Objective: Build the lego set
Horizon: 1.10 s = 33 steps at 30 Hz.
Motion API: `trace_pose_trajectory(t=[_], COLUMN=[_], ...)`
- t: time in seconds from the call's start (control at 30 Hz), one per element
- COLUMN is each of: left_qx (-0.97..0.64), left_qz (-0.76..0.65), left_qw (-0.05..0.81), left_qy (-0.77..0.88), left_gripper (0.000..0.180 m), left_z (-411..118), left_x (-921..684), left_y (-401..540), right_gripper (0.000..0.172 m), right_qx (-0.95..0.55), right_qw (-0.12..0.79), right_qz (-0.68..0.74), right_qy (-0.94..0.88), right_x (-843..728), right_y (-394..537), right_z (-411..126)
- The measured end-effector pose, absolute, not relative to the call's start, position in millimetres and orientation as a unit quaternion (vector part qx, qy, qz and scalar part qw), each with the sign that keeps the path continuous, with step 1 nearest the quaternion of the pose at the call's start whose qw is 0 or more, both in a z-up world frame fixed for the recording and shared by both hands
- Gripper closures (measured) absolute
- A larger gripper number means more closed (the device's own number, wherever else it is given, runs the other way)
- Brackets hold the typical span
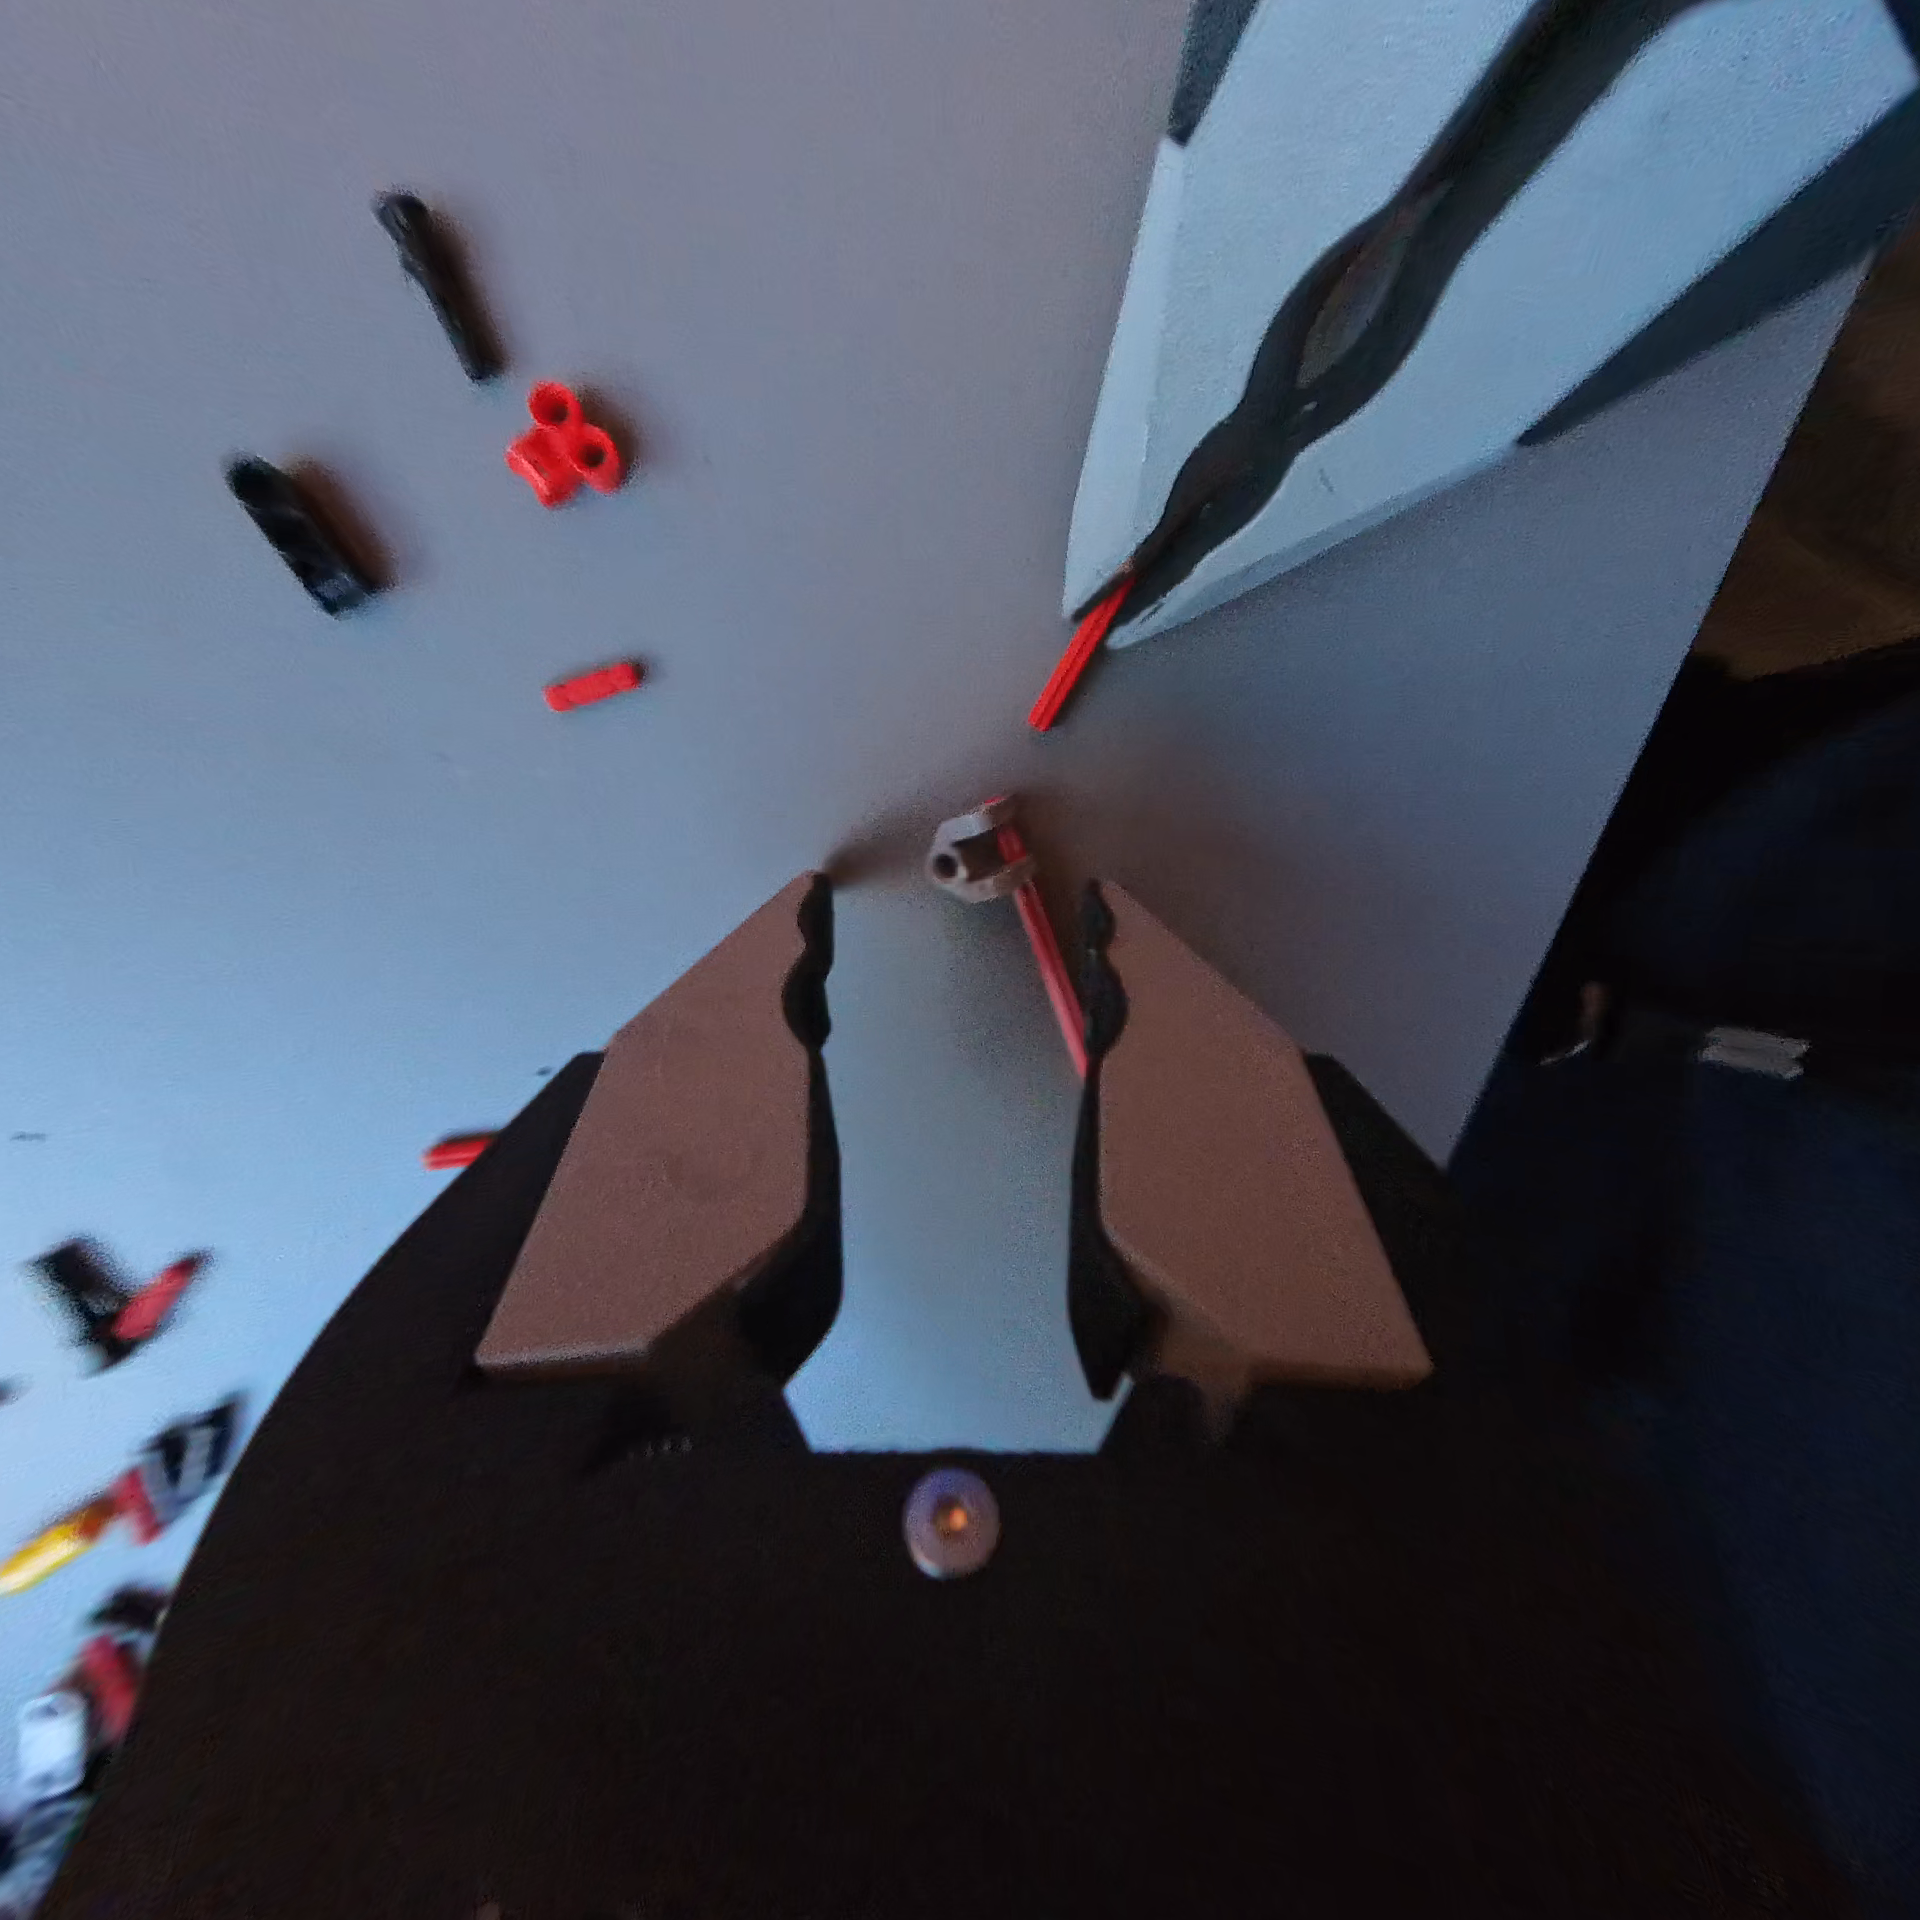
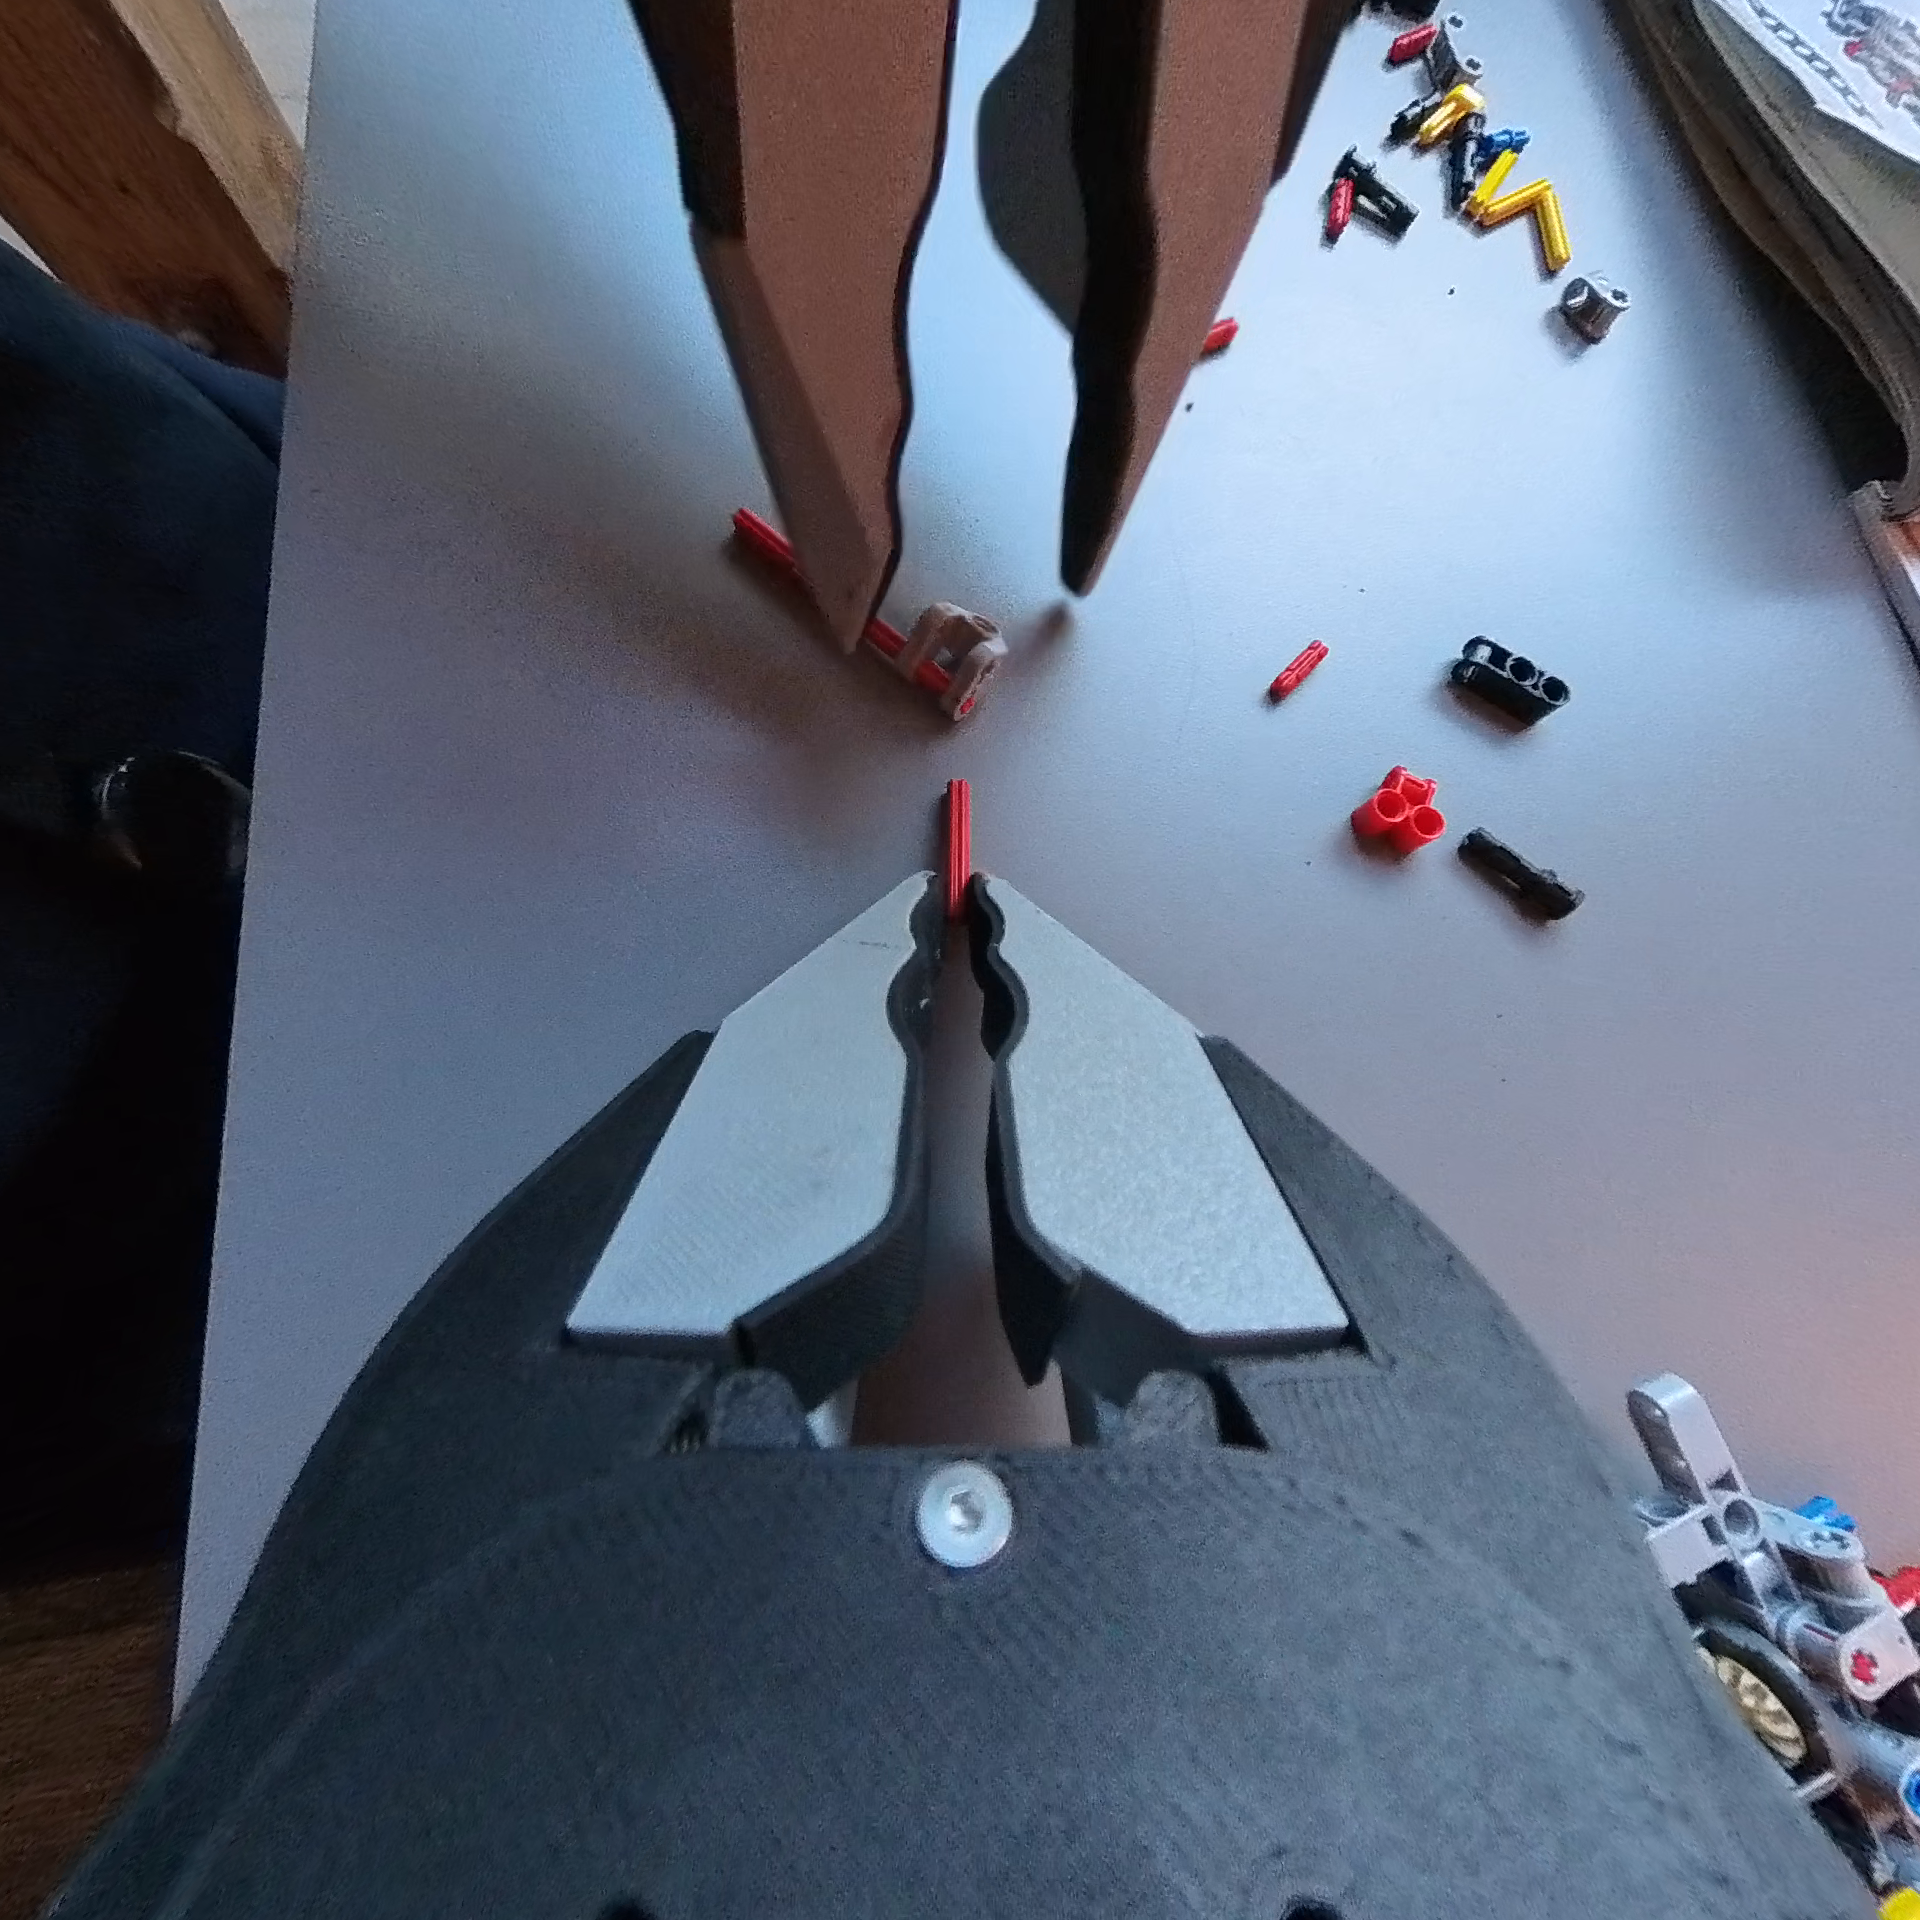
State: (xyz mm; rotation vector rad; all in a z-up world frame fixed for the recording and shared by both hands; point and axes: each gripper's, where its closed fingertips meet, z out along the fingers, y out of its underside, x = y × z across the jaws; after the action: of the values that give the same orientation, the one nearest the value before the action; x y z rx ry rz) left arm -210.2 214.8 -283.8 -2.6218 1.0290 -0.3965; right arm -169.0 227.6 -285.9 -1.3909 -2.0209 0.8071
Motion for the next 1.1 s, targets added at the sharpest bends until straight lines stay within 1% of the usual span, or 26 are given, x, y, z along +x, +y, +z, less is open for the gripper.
trace_pose_trajectory(t=[0.07, 0.1, 0.13, 0.17, 0.23, 0.3, 0.43, 0.47, 0.5, 0.6, 0.67, 0.77, 0.9, 1.1], left_qx=[-0.909, -0.91, -0.907, -0.901, -0.893, -0.86, -0.759, -0.752, -0.752, -0.786, -0.809, -0.839, -0.845, -0.807], left_qz=[-0.155, -0.136, -0.107, -0.086, -0.079, -0.081, -0.044, -0.034, -0.031, -0.07, -0.091, -0.094, -0.115, -0.136], left_qw=[0.163, 0.16, 0.167, 0.173, 0.166, 0.164, 0.229, 0.23, 0.228, 0.212, 0.202, 0.187, 0.195, 0.206], left_qy=[0.352, 0.359, 0.371, 0.389, 0.411, 0.477, 0.608, 0.617, 0.617, 0.577, 0.544, 0.502, 0.485, 0.537], left_gripper=[0.138, 0.146, 0.158, 0.163, 0.162, 0.163, 0.163, 0.162, 0.158, 0.144, 0.141, 0.151, 0.159, 0.16], left_z=[-282, -285, -287, -288, -288, -288, -285, -285, -284, -282, -281, -287, -288, -287], left_x=[-199, -200, -203, -205, -205, -200, -188, -191, -194, -199, -201, -208, -204, -192], left_y=[216, 216, 220, 221, 219, 212, 204, 203, 202, 198, 197, 199, 205, 196], right_gripper=[0.17, 0.17, 0.17, 0.17, 0.17, 0.17, 0.17, 0.17, 0.17, 0.17, 0.17, 0.17, 0.17, 0.171], right_qx=[-0.518, -0.518, -0.518, -0.518, -0.515, -0.509, -0.49, -0.487, -0.485, -0.485, -0.49, -0.491, -0.491, -0.479], right_qw=[0.275, 0.275, 0.276, 0.276, 0.275, 0.276, 0.276, 0.274, 0.271, 0.258, 0.252, 0.249, 0.253, 0.258], right_qz=[0.302, 0.301, 0.301, 0.301, 0.302, 0.301, 0.303, 0.305, 0.309, 0.321, 0.321, 0.323, 0.321, 0.327], right_qy=[-0.752, -0.752, -0.752, -0.752, -0.754, -0.758, -0.77, -0.771, -0.772, -0.771, -0.771, -0.769, -0.769, -0.772], right_x=[-169, -169, -169, -169, -168, -168, -167, -166, -166, -165, -166, -166, -168, -170], right_y=[228, 228, 228, 228, 227, 225, 219, 217, 216, 212, 212, 212, 212, 207], right_z=[-286, -286, -286, -286, -286, -286, -286, -286, -285, -285, -286, -286, -285, -283])
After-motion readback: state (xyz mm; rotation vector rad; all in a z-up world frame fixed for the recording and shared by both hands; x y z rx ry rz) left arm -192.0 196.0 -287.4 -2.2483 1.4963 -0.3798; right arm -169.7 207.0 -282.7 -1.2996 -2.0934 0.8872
